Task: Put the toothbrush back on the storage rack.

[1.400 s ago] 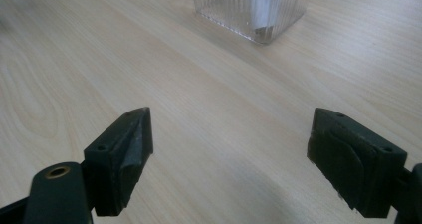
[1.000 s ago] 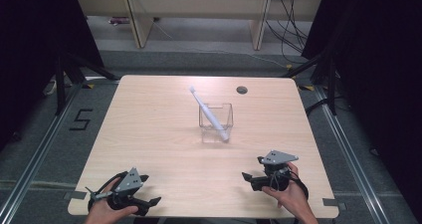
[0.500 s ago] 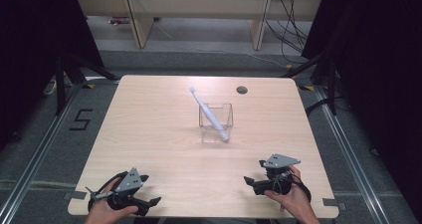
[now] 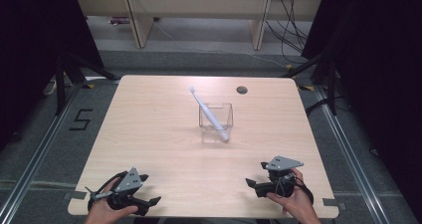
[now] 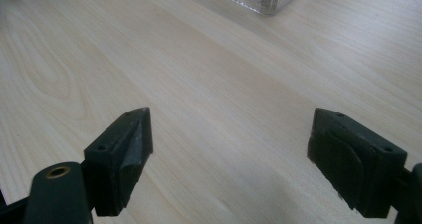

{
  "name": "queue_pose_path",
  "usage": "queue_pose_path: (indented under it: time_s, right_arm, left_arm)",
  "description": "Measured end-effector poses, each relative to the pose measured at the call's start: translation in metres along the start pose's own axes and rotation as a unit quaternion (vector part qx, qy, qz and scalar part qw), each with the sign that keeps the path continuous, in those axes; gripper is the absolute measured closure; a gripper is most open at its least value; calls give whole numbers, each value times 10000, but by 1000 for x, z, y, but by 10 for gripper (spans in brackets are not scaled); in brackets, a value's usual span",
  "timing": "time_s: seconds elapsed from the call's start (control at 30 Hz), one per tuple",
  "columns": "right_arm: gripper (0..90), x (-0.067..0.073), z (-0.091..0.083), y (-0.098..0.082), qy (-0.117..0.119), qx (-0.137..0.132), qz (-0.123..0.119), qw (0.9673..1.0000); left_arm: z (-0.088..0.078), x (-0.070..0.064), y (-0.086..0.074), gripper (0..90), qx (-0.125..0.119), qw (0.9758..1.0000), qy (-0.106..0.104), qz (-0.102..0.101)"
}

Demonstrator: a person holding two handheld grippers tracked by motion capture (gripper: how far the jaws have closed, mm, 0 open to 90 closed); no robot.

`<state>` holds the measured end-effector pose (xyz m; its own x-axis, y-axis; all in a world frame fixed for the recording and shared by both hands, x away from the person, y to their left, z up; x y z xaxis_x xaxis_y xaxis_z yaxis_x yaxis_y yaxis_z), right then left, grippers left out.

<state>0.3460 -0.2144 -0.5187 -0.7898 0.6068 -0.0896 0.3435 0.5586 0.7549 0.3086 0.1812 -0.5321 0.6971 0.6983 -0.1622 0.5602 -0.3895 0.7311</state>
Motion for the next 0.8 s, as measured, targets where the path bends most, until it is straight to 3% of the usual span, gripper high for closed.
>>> queue_pose_path:
  time_s: [0.43,0.7,0.8]
  right_arm:
    - [186,-2,0,-1,-73,14,-70,9999]
    - [186,-1,1,-1,15,17,-14,10000]
    - [186,-2,0,-1,-80,10,-3,10000]
  left_arm:
    - [0,1,0,158,53,10000,27,58]
    - [0,1,0,157,54,10000,33,64]
    - [0,1,0,157,45,10000,32,61]
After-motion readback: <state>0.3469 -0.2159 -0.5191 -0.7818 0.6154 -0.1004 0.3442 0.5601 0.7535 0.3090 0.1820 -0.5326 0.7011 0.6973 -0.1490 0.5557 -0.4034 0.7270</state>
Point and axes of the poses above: each handheld gripper's, and its own axes: z roughly forward along the jaws, y roughly out of its top, x roughly to its left, the point moved 5 cm from there along z, roughly forward along the jaws, and after that the axes turned 12 degrees about -z, right-handed, at the moved point
